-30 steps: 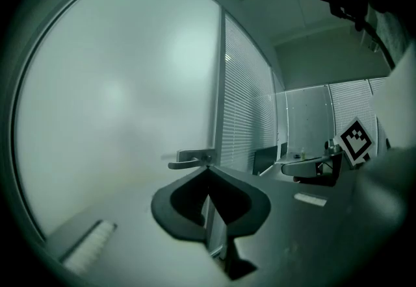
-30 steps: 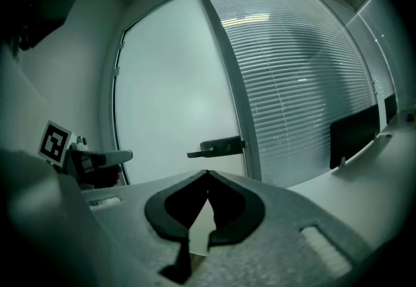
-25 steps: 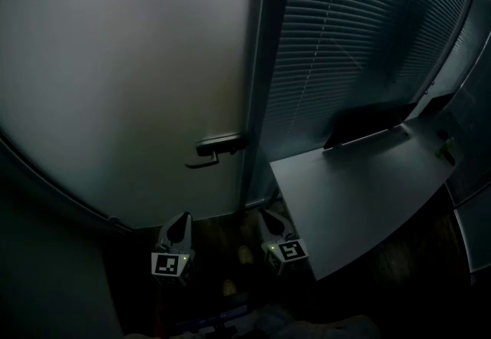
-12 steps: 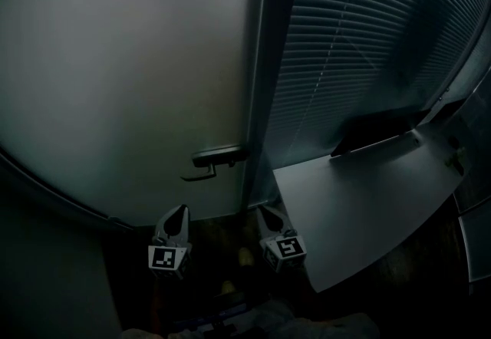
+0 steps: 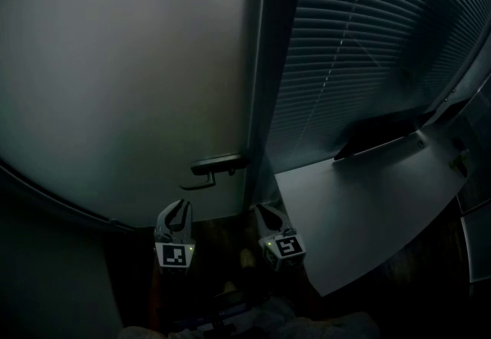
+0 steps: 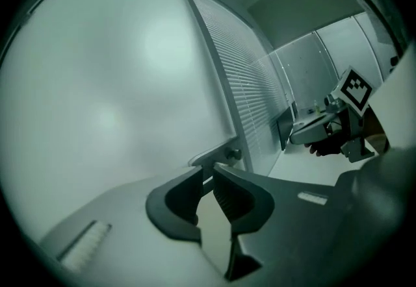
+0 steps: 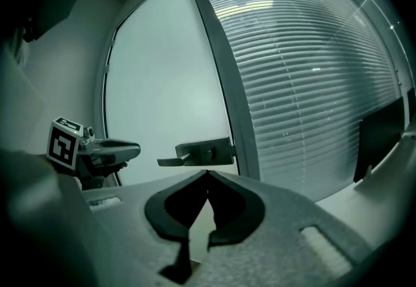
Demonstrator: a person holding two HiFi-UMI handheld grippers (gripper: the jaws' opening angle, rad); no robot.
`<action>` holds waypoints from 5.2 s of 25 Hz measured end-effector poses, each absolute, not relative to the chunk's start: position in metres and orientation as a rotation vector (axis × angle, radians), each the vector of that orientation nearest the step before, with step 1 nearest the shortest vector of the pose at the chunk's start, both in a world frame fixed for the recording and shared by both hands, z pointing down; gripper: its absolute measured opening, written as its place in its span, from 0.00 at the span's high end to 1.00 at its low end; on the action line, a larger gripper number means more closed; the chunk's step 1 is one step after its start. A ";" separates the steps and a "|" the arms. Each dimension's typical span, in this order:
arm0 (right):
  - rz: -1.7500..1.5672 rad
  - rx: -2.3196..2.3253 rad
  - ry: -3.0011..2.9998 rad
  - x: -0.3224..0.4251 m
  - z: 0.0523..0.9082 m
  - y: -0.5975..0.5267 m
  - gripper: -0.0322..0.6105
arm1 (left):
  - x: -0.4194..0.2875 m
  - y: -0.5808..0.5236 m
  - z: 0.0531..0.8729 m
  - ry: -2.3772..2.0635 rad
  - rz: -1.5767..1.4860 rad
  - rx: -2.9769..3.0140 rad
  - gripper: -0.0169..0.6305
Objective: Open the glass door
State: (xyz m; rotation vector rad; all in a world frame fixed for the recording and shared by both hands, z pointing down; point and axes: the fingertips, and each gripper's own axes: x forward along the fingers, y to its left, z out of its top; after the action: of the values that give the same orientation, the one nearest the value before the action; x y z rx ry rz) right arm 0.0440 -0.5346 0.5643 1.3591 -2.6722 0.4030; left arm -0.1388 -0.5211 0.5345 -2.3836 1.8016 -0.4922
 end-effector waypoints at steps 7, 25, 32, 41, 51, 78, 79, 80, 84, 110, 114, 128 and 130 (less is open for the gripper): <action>0.420 1.368 -2.662 0.048 0.573 -0.542 0.95 | -0.138 -0.537 0.545 1.718 -0.593 -2.355 0.79; 0.445 1.382 -2.647 0.053 0.570 -0.557 0.95 | -0.134 -0.567 0.577 1.472 -0.976 -2.199 0.62; 0.468 1.391 -2.638 0.058 0.576 -0.560 0.95 | -0.130 -0.577 0.592 1.417 -1.060 -2.146 0.63; 0.477 1.388 -2.640 0.060 0.578 -0.569 0.95 | -0.129 -0.586 0.600 1.385 -1.116 -2.121 0.64; 0.473 1.371 -2.651 0.055 0.578 -0.577 0.95 | -0.133 -0.591 0.610 1.377 -1.191 -2.083 0.70; 0.472 1.408 -2.647 0.067 0.577 -0.564 0.95 | -0.130 -0.586 0.613 1.172 -1.421 -1.963 0.79; 0.474 1.411 -2.645 0.067 0.578 -0.563 0.95 | -0.130 -0.586 0.614 1.167 -1.425 -1.959 0.79; 0.476 1.414 -2.645 0.067 0.578 -0.563 0.95 | -0.130 -0.586 0.615 1.164 -1.429 -1.956 0.79; 0.472 1.425 -2.643 0.068 0.575 -0.558 0.95 | -0.130 -0.584 0.615 1.152 -1.451 -1.943 0.79; 0.379 1.508 -2.638 0.075 0.562 -0.495 0.95 | -0.124 -0.540 0.621 1.108 -1.429 -1.900 0.80; 0.368 1.537 -2.627 0.080 0.572 -0.496 0.95 | -0.120 -0.540 0.638 1.095 -1.417 -1.895 0.80; 0.361 1.681 -2.578 0.104 0.551 -0.443 0.95 | -0.123 -0.500 0.621 1.060 -1.431 -1.877 0.80; 0.364 1.699 -2.568 0.108 0.551 -0.435 0.95 | -0.122 -0.499 0.621 1.053 -1.428 -1.874 0.80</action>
State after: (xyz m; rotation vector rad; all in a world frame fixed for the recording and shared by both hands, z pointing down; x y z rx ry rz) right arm 0.1077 -0.4354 0.5514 1.6989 -2.5677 0.3644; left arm -0.1216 -0.4994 0.6206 -1.8740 1.0532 -1.4279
